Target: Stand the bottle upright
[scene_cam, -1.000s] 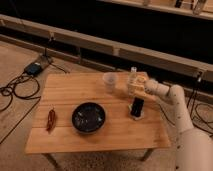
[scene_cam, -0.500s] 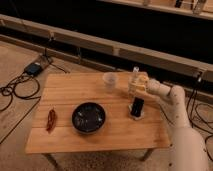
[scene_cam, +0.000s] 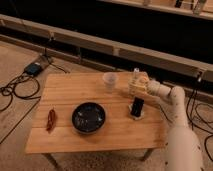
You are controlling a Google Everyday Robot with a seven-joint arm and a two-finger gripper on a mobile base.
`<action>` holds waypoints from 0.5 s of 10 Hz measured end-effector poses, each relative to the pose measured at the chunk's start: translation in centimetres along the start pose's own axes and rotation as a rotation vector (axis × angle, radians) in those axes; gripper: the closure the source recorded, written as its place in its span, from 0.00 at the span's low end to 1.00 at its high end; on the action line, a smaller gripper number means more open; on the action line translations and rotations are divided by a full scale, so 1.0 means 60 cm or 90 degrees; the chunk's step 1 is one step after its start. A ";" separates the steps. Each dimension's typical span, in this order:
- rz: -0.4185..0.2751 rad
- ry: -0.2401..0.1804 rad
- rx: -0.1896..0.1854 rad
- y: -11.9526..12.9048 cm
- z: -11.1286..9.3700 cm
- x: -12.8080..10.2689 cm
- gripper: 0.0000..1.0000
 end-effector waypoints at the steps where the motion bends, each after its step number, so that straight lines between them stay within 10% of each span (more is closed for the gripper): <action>1: 0.000 0.001 0.001 -0.001 -0.001 0.003 0.90; 5: 0.004 0.004 0.007 -0.004 -0.008 0.018 0.50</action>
